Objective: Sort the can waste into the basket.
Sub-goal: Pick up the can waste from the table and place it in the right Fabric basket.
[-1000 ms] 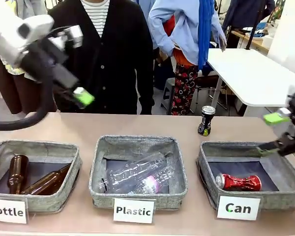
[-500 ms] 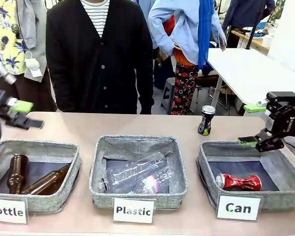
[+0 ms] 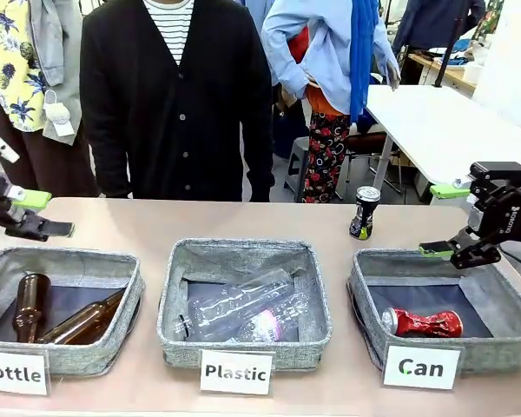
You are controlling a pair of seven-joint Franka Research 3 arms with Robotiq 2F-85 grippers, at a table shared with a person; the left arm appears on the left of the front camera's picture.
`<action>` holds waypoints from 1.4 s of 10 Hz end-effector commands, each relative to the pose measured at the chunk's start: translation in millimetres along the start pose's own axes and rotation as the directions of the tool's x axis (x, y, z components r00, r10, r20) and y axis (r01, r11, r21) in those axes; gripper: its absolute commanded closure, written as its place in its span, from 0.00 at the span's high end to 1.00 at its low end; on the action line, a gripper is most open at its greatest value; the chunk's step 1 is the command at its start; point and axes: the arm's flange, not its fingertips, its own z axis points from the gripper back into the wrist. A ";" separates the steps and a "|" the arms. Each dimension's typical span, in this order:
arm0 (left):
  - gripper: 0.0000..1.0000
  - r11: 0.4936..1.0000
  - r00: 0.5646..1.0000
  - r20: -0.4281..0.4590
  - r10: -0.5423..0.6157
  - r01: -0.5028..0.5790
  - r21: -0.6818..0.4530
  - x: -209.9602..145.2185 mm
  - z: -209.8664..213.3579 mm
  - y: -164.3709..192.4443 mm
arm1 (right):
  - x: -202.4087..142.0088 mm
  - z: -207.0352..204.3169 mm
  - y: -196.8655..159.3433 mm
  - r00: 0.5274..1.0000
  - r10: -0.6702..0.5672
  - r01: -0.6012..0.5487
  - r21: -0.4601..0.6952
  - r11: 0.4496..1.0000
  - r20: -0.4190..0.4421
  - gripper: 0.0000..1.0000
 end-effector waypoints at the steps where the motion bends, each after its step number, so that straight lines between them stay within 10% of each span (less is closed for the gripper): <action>1: 1.00 1.000 1.000 -0.002 0.010 -0.010 0.002 0.9 2.8 -1.6 | -2.1 -1.1 2.1 1.000 0.005 -0.005 -0.004 1.000 -0.009 1.00; 6: 1.00 1.000 1.000 -0.002 0.010 -0.010 0.002 0.9 2.8 -1.6 | -0.1 -0.1 0.0 1.000 0.000 0.000 0.000 1.000 -0.001 1.00; 7: 1.00 1.000 1.000 -0.002 0.010 -0.010 0.002 0.9 2.8 -1.6 | -15.4 12.7 13.2 0.988 0.145 -0.140 -0.076 0.987 0.062 1.00; 10: 1.00 1.000 1.000 -0.002 0.010 -0.010 0.002 0.9 2.8 -1.6 | 47.4 62.9 24.0 0.636 0.770 -0.716 -0.335 0.613 0.050 1.00; 14: 1.00 1.000 1.000 -0.002 0.010 -0.010 0.002 0.9 2.8 -1.6 | 99.4 120.6 -5.9 0.223 0.951 -0.784 -0.619 0.045 -0.213 1.00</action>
